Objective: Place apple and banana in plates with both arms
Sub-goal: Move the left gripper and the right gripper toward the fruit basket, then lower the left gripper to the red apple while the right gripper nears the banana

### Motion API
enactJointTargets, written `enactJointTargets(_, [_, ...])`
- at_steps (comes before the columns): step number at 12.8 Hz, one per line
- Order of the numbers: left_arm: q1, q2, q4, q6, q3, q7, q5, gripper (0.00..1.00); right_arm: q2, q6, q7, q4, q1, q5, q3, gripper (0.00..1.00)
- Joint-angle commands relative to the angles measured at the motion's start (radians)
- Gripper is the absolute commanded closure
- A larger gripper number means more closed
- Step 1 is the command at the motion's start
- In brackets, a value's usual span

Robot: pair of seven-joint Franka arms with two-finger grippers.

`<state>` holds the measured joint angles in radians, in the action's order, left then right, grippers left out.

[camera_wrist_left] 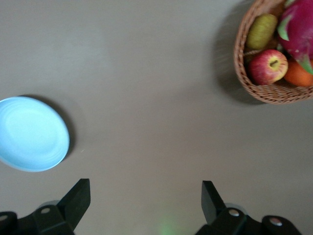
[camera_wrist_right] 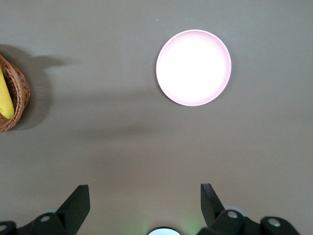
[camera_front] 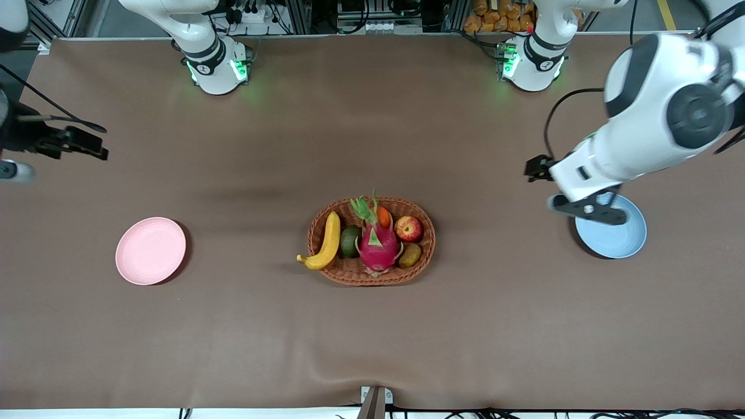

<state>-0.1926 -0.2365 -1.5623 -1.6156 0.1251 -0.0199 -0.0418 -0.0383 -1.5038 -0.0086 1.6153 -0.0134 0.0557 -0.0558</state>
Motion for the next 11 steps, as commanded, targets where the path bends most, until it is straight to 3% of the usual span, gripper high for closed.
enactJointTargets(1, [0.005, -0.052, -0.005, -0.052, 0.060, 0.021, -0.055, 0.00, -0.084, -0.054, -0.027, -0.009, -0.008, 0.096, 0.005, 0.00])
enactJointTargets(5, [0.001, -0.121, -0.061, -0.228, 0.120, 0.049, -0.081, 0.00, -0.178, -0.176, -0.025, -0.011, -0.051, 0.235, 0.005, 0.00])
enactJointTargets(11, [-0.001, -0.277, -0.064, -0.447, 0.221, 0.150, -0.082, 0.00, -0.287, -0.335, -0.027, -0.018, -0.089, 0.441, 0.005, 0.00])
